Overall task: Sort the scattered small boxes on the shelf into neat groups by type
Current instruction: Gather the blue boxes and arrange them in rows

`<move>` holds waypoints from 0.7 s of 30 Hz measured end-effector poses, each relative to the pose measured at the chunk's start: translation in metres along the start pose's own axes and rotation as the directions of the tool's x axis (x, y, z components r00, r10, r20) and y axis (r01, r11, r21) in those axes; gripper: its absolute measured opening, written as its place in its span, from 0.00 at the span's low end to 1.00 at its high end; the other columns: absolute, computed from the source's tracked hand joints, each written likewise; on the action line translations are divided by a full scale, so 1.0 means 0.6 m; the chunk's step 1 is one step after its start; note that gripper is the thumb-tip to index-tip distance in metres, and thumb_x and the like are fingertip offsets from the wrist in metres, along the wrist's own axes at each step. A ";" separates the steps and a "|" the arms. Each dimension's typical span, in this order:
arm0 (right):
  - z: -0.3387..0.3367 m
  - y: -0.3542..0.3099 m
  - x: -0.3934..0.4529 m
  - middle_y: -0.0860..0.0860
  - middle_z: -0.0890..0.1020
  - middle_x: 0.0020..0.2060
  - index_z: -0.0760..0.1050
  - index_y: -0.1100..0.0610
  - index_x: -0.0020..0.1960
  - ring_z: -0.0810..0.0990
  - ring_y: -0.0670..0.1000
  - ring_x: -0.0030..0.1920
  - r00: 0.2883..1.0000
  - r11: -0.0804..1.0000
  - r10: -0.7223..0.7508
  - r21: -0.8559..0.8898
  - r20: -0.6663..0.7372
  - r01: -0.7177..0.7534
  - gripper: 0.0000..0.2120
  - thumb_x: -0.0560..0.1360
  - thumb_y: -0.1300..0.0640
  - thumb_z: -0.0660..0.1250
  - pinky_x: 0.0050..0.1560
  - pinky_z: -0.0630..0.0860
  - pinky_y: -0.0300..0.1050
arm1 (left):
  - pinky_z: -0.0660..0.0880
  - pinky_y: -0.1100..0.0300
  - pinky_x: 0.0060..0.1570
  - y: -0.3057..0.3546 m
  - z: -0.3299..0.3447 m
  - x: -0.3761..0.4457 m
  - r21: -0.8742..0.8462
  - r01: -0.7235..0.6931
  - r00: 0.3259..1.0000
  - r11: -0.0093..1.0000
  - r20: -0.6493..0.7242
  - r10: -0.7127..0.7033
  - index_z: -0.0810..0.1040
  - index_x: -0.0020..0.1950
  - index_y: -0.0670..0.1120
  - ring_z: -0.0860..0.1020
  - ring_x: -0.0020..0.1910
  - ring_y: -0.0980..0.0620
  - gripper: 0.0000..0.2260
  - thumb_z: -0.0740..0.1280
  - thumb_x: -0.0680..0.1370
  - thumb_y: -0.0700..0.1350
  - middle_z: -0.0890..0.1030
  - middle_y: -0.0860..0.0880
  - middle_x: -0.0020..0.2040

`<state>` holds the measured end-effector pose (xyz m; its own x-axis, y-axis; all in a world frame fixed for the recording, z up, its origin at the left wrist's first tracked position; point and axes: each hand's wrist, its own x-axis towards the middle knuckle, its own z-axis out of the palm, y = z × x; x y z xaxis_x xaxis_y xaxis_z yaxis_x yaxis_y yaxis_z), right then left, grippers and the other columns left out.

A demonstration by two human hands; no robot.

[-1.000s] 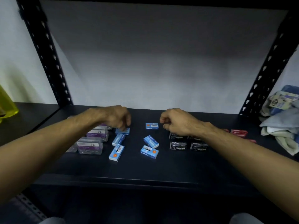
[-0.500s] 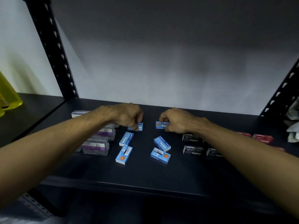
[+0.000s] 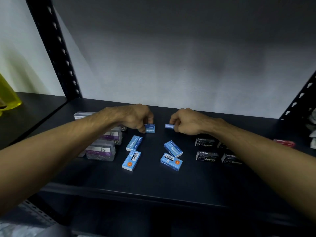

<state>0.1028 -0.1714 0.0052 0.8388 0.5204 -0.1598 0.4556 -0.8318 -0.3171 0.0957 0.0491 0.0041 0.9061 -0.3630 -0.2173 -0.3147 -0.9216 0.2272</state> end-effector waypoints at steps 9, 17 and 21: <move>0.006 0.020 0.008 0.52 0.82 0.55 0.76 0.54 0.63 0.80 0.51 0.51 0.999 1.000 -0.001 0.000 -0.053 0.001 0.17 0.75 0.63 0.67 0.54 0.77 0.44 | 0.73 0.60 0.48 -0.001 -0.009 -0.003 0.024 0.044 0.999 0.999 0.000 -0.044 0.82 0.55 0.48 0.78 0.49 0.52 0.13 0.76 0.72 0.42 0.81 0.51 0.49; 0.008 0.024 0.012 0.52 0.82 0.49 0.79 0.55 0.59 0.80 0.50 0.47 0.995 1.000 -0.007 -0.014 -0.102 0.005 0.13 0.75 0.62 0.70 0.46 0.73 0.40 | 0.76 0.58 0.47 0.000 -0.007 0.001 -0.001 0.057 0.998 0.998 -0.038 -0.057 0.83 0.54 0.47 0.80 0.48 0.51 0.11 0.75 0.72 0.42 0.83 0.49 0.48; 0.009 0.022 0.011 0.51 0.83 0.48 0.80 0.55 0.56 0.80 0.50 0.46 0.995 1.000 -0.009 -0.017 -0.101 0.007 0.11 0.75 0.62 0.70 0.46 0.74 0.41 | 0.73 0.61 0.43 0.000 -0.007 0.005 -0.003 0.056 0.996 0.998 -0.064 -0.056 0.83 0.53 0.47 0.79 0.46 0.51 0.10 0.75 0.73 0.42 0.82 0.49 0.46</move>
<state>0.1128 -0.1778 -0.0051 0.8608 0.5052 -0.0614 0.4663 -0.8314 -0.3022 0.0994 0.0486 0.0071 0.9385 -0.3015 -0.1684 -0.2630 -0.9400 0.2172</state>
